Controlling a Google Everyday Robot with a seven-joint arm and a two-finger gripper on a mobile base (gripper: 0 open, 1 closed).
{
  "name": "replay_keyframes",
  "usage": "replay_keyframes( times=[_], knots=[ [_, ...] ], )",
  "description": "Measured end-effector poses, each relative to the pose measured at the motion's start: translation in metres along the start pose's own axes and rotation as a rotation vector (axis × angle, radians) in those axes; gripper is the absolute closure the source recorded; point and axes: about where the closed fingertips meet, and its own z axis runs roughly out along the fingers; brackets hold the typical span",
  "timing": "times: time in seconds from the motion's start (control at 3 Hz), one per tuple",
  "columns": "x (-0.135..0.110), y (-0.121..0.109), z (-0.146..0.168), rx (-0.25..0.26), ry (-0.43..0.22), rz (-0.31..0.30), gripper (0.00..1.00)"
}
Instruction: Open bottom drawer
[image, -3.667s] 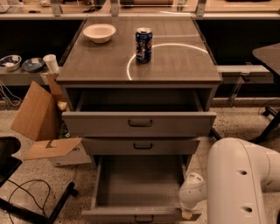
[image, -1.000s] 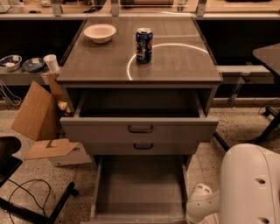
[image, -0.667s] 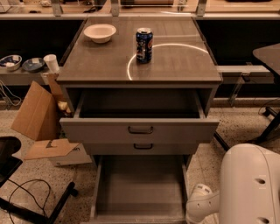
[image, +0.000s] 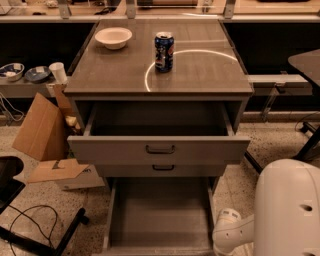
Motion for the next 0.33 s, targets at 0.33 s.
replay_keyframes(
  times=[0.33],
  knots=[
    [0.0056,0.0116,-0.0695,0.051,0.013,-0.111,0.0]
  ],
)
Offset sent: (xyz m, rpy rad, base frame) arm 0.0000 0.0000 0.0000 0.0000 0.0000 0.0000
